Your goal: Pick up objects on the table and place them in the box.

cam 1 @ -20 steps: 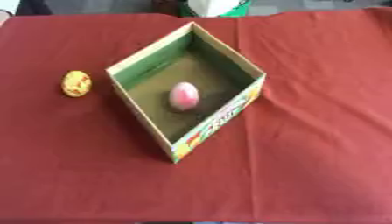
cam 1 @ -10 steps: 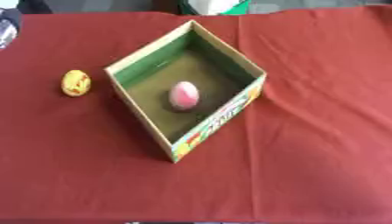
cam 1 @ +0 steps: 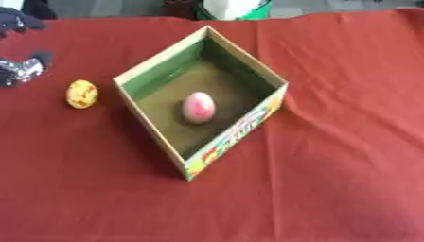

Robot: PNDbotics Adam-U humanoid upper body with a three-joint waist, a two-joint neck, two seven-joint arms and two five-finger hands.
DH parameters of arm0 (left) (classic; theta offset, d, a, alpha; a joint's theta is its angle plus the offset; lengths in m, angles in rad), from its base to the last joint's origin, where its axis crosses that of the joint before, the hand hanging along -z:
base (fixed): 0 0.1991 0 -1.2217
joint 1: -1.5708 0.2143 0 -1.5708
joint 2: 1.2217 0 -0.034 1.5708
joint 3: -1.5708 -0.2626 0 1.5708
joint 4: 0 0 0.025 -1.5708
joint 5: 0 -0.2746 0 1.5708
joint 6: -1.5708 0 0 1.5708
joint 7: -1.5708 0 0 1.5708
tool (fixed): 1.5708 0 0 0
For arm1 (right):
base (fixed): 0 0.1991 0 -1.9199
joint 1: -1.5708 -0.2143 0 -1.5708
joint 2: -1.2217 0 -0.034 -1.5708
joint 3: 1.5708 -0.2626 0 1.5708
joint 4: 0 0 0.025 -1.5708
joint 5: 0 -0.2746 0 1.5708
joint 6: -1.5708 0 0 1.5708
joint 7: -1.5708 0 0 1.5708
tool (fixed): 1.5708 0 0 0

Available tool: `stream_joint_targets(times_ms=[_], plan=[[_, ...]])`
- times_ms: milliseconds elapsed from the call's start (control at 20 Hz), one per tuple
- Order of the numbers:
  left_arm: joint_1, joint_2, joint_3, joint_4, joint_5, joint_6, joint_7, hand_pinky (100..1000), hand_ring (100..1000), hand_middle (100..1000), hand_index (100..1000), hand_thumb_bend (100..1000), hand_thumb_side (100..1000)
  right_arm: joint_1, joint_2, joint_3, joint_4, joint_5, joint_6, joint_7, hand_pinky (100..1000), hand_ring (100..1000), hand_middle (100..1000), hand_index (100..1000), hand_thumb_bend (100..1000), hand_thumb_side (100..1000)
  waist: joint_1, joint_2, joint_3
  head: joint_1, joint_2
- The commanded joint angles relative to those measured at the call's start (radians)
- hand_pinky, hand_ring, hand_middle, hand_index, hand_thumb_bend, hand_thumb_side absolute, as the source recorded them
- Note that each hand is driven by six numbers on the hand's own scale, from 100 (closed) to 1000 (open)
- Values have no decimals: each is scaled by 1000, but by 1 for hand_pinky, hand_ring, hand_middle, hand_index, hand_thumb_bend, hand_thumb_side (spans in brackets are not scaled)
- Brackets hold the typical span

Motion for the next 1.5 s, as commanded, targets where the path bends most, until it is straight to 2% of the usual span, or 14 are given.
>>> stream_joint_targets(times_ms=[50,300,650,850,1050,1250,1500], plan=[[-25,14,-2,19,3,-14,-47,815,882,862,954,245,840,-13,-10,-12,-19,-5,6,1,835,815,752,903,100,765,2,-13,-2,7,-11],[-64,-12,-20,76,-14,-28,-112,823,892,867,969,284,834,-15,-5,-10,-19,-4,11,6,835,815,751,902,101,762,3,-9,-8,18,-11],[-127,-61,-47,173,-82,-45,-185,852,916,876,997,443,910,-20,5,-7,-19,-4,17,14,836,814,749,899,104,754,4,0,-19,36,-11],[-162,-96,-56,234,-131,-49,-206,861,928,883,1000,497,917,-22,14,-5,-19,-5,24,18,837,812,748,898,105,749,6,5,-25,50,-12],[-180,-116,-60,279,-184,-51,-234,866,934,889,1000,516,898,-22,19,-5,-19,-6,28,20,838,812,747,896,105,743,7,10,-28,55,-12],[-197,-130,-61,308,-225,-46,-252,873,946,896,1000,491,839,-24,25,-4,-19,-7,33,22,838,812,746,895,105,739,9,13,-30,61,-13],[-209,-145,-65,339,-268,-47,-265,878,952,897,1000,485,825,-25,33,-5,-19,-8,38,24,838,812,746,894,102,731,8,16,-35,68,-14]])
